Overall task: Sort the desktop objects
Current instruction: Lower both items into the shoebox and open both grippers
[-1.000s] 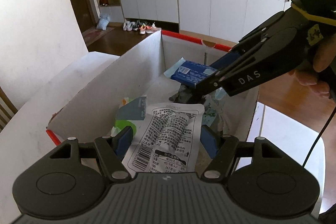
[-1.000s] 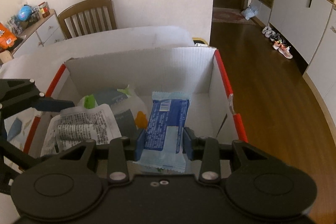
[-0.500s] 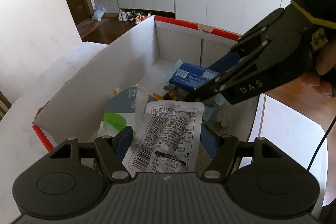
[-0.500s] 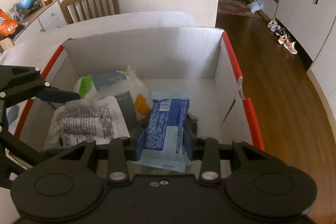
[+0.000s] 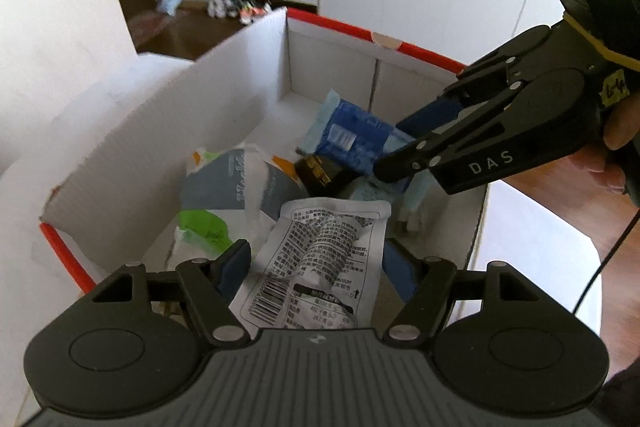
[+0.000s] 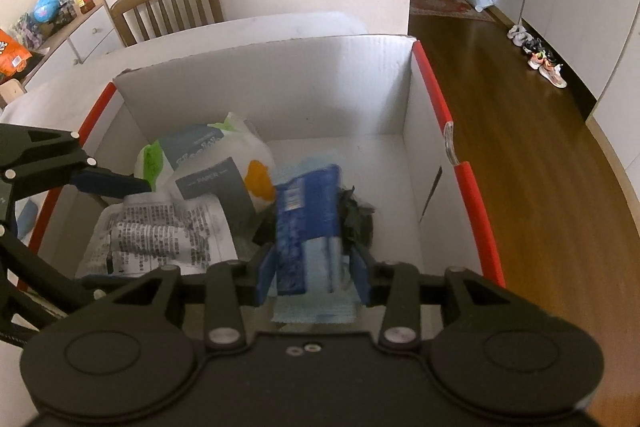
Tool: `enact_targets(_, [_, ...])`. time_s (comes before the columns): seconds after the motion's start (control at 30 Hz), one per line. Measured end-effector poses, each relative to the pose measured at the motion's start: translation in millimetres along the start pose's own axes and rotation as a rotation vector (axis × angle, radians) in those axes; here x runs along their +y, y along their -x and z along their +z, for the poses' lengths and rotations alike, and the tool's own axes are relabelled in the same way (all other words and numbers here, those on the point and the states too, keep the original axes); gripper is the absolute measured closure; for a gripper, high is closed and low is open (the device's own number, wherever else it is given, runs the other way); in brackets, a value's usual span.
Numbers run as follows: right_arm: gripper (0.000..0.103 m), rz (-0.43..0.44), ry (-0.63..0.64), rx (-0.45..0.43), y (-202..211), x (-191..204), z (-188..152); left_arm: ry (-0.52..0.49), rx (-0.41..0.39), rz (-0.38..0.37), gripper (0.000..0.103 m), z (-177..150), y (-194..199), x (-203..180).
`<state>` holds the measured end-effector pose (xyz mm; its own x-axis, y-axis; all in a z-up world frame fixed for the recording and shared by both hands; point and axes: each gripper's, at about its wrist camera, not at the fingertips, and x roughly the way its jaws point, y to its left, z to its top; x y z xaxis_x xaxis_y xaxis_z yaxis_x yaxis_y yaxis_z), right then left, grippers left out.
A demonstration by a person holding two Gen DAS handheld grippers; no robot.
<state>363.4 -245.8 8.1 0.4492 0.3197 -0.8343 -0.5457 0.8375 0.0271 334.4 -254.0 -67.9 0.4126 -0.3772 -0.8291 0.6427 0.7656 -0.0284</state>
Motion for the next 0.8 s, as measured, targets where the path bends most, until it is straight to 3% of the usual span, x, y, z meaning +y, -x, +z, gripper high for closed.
enact_targets(0.13, [0.060, -0.001, -0.007, -0.002, 2.0, -0.2, -0.7, 0.005, 0.015, -0.025, 0.024, 3.3, -1.5, 5.1])
enact_targets(0.8, [0.060, 0.020, -0.007, -0.028, 23.2, 7.5, -3.7, 0.046, -0.059, -0.003, 0.024, -1.3, 19.6, -0.1])
